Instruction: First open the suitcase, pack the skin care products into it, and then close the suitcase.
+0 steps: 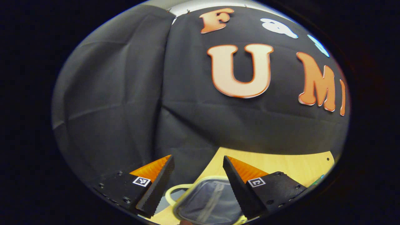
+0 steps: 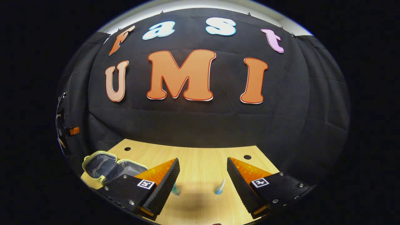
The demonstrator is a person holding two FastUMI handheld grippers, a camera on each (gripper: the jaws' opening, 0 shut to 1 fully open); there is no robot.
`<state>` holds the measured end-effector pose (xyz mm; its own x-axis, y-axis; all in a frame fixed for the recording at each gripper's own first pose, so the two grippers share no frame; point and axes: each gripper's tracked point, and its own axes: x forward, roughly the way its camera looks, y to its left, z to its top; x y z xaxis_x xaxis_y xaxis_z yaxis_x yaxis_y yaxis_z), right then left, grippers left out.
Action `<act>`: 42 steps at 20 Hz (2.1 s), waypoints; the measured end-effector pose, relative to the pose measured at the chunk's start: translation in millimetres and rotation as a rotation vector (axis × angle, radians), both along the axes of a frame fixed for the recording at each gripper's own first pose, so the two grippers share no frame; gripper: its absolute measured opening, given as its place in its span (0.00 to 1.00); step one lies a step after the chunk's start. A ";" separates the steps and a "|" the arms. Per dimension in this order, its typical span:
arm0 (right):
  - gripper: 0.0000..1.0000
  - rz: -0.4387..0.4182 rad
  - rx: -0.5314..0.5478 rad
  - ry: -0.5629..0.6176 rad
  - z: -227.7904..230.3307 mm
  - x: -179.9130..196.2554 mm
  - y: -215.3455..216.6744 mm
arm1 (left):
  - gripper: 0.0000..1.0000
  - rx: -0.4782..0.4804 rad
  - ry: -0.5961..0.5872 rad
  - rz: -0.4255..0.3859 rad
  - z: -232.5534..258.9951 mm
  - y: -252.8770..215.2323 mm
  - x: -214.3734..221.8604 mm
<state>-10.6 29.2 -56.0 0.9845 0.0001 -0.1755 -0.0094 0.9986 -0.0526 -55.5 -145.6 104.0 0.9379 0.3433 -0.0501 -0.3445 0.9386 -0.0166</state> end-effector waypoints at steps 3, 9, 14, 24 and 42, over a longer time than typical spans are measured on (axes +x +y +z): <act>0.96 0.007 0.013 0.013 -8.6 2.3 -22.1 | 0.96 0.066 -0.042 -0.018 25.5 -61.1 -14.6; 0.96 0.012 0.024 0.043 -39.9 9.9 -50.9 | 0.96 0.060 -0.101 -0.192 35.3 -216.7 -21.7; 0.96 -0.014 0.039 0.087 -67.3 6.6 -72.9 | 0.96 0.110 -0.110 -0.302 10.9 -313.0 -26.8; 0.96 -0.091 0.007 0.195 -114.4 -9.0 -122.4 | 0.96 0.093 0.112 -0.558 -139.4 -476.2 -31.0; 0.96 -0.170 -0.035 0.286 -146.6 -17.4 -165.2 | 0.77 0.158 0.369 -0.521 -299.0 -526.1 47.4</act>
<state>-28.0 -135.9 -202.7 0.8808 -0.1711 -0.4415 0.1381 0.9847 -0.1062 -8.1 -671.7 -195.0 0.9144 -0.1214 -0.3862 0.1988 0.9657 0.1671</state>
